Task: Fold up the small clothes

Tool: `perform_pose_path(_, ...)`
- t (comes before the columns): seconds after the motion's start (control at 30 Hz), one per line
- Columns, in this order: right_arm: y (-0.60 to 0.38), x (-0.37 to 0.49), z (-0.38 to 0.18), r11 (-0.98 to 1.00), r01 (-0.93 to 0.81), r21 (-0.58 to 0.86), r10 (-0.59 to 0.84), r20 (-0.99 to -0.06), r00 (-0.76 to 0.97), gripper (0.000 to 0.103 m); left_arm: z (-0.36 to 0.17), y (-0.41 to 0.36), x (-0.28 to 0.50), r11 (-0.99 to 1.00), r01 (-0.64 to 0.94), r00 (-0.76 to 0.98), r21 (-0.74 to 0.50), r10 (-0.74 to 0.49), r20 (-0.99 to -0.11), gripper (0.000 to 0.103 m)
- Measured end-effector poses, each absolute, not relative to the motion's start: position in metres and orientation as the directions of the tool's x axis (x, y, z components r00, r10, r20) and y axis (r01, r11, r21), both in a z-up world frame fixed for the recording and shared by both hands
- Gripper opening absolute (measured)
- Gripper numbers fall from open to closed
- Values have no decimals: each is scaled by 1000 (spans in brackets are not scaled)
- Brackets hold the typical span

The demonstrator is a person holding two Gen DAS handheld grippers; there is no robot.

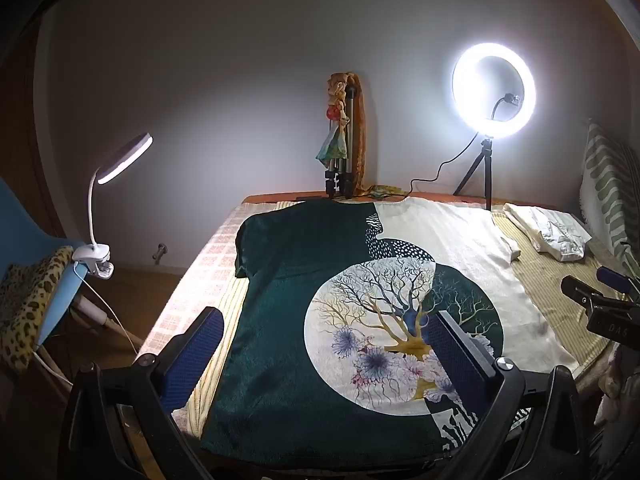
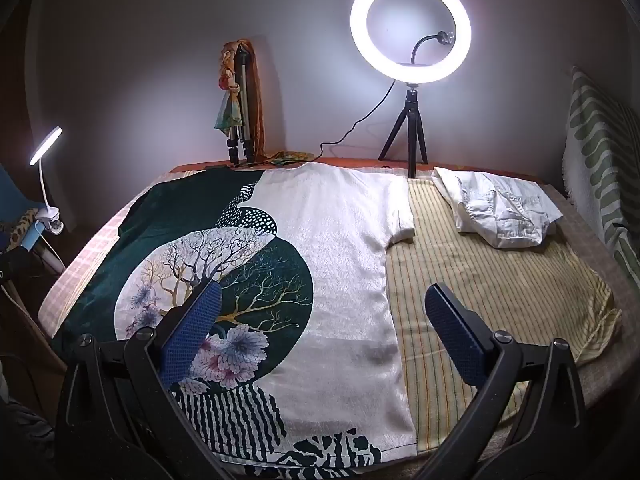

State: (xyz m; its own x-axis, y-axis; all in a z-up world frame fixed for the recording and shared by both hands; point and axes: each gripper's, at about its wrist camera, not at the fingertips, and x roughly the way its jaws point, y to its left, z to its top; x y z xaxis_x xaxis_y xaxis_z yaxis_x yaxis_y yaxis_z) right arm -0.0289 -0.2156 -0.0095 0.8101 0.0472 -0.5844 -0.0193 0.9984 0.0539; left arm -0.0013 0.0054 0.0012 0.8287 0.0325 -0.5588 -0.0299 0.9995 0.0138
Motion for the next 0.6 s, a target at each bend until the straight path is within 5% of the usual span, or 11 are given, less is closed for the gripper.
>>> perform_pose_path(0.6,-216,-29,-10,998,-19,64,53,-580,813,103,0,2,-3,999,-29,828,18,34,-560,103)
